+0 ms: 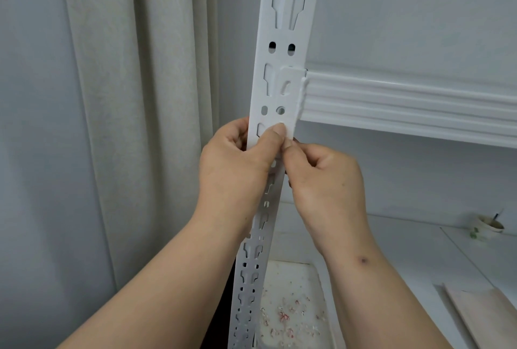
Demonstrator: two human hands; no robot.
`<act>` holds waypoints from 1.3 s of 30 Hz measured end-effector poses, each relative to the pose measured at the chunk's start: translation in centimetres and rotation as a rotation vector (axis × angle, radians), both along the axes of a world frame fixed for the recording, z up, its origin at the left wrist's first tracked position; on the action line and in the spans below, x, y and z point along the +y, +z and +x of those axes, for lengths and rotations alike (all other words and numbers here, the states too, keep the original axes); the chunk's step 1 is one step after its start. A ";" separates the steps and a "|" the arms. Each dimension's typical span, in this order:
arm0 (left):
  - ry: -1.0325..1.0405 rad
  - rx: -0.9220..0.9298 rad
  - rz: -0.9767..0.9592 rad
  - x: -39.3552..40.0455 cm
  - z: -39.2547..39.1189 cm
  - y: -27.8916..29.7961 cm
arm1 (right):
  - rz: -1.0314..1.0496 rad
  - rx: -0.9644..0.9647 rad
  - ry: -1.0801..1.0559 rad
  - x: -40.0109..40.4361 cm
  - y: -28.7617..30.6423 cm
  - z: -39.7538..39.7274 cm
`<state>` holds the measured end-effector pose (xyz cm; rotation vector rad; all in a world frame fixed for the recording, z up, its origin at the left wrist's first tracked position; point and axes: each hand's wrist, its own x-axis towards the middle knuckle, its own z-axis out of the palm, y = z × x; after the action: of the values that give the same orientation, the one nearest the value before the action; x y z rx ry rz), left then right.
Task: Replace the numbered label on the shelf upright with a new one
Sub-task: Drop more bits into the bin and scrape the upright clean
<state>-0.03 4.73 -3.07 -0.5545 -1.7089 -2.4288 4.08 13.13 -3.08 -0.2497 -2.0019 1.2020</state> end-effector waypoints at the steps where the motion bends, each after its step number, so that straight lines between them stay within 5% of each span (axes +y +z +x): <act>1: 0.008 -0.005 -0.004 0.1 0.0 0.1 | 0.003 0.000 -0.005 0.0 0.0 0.0; 39: -0.043 0.011 0.043 -0.2 -0.2 -0.3 | 0.007 -0.079 -0.035 -0.2 1.8 -0.1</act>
<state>-0.23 4.52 -3.39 -0.6041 -1.6532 -2.4813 4.00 12.94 -1.33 -0.3321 -2.0609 1.1789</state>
